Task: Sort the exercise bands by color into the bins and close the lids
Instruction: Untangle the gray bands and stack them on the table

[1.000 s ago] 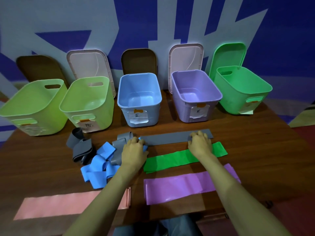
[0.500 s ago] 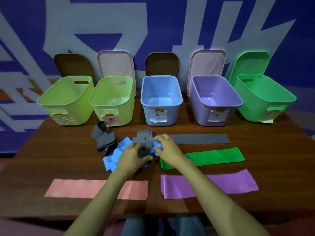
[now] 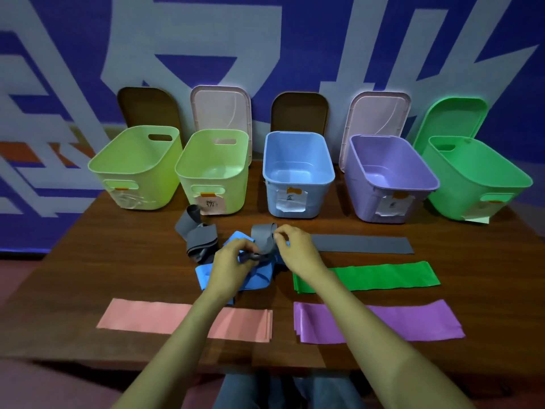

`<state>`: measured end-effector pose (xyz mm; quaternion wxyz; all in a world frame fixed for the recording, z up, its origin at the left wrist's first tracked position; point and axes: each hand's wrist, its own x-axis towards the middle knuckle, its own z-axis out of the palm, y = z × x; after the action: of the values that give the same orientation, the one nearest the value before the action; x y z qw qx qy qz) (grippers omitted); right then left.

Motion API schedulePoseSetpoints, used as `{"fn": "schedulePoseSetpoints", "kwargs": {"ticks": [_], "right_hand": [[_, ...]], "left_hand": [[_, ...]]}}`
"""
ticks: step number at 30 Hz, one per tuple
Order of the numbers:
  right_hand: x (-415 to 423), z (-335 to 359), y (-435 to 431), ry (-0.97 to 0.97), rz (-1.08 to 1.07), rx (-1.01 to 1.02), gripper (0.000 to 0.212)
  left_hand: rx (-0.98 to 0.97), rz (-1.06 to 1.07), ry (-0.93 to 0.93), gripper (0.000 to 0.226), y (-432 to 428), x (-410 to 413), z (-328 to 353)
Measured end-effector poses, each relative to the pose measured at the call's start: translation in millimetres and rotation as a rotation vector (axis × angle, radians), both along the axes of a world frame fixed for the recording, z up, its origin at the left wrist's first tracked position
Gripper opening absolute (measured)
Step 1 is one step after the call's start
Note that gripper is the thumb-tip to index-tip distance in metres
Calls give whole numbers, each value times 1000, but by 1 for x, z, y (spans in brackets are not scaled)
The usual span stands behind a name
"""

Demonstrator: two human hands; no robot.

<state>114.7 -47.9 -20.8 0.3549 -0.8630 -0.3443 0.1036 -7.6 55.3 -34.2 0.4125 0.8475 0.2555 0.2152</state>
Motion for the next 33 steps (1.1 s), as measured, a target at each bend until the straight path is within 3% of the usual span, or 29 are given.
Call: {"fn": "schedulePoseSetpoints", "kwargs": {"ticks": [5, 8, 10, 14, 16, 21, 26, 29, 33], "right_hand": [[-1, 9, 19, 353, -27, -87, 46], [3, -1, 17, 418, -5, -98, 20], [6, -3, 11, 410, 9, -96, 26], [7, 19, 2, 197, 9, 124, 21], [6, 41, -3, 88, 94, 194, 21], [3, 101, -13, -185, 217, 319, 19], [7, 147, -23, -313, 195, 503, 17], [11, 171, -33, -367, 154, 579, 16], [15, 196, -49, -388, 90, 662, 15]], "left_hand": [[42, -21, -5, 35, -3, -6, -5], [44, -34, -46, 35, -4, -9, -7], [38, -44, -35, 32, -3, -10, -10], [-45, -100, 87, 67, -2, -8, -11], [-58, -121, 76, 73, -2, -5, -4], [-86, -132, -106, 51, -3, 18, 32], [35, -79, -87, 12, 1, 43, 63], [-60, -140, -100, 4, -3, 46, 70], [-143, -191, -57, 13, -9, 43, 67]]}}
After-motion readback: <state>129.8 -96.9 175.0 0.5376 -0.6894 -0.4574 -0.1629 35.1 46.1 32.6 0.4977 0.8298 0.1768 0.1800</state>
